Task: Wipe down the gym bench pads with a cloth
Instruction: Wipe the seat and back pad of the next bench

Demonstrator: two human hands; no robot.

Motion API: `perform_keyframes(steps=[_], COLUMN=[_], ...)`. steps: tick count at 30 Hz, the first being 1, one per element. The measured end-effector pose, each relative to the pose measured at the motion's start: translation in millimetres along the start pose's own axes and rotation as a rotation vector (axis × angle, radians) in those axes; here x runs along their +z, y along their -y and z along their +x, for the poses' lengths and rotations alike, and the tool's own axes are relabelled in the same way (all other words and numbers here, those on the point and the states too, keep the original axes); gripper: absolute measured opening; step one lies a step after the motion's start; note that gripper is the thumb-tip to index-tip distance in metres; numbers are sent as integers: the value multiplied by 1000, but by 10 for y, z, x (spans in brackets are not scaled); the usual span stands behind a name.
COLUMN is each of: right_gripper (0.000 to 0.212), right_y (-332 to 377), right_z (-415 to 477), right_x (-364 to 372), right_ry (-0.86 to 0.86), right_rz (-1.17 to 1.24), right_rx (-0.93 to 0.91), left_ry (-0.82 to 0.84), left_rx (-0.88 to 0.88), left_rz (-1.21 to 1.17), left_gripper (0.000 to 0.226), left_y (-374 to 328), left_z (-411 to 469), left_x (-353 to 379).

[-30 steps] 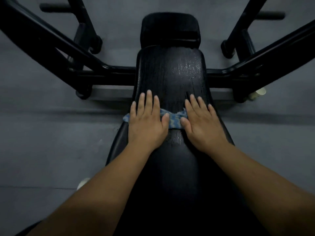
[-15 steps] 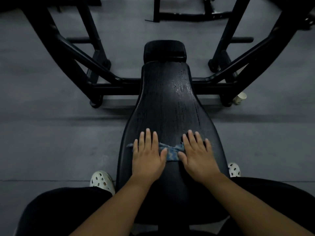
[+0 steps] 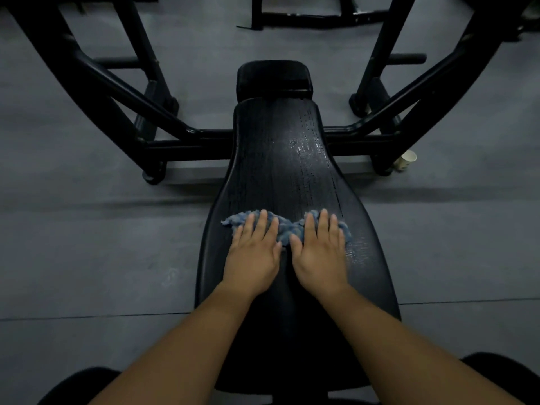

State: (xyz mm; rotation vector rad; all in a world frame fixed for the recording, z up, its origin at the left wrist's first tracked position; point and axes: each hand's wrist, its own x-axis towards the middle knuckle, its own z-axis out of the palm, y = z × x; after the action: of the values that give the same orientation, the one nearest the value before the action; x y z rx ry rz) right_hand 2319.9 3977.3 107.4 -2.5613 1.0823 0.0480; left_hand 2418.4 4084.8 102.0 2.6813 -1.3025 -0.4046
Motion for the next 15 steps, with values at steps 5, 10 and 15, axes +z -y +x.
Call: perform_keyframes(steps=[5,10,15], right_gripper=[58,51,46], right_y=[-106,-439,-31], right_z=[363,-225,78], right_x=[-118,-254,-247], right_ry=[82,-10,-30], right_rz=[-38,-118,65], right_rx=[-164,-73,50], left_ry=[46,78,61], left_rx=[170,179,42], left_rz=[-154,-177,-150], left_gripper=[52,45,47], left_y=[141,25,-91], left_z=[63,-336,-729], left_x=[-116,-201,-152])
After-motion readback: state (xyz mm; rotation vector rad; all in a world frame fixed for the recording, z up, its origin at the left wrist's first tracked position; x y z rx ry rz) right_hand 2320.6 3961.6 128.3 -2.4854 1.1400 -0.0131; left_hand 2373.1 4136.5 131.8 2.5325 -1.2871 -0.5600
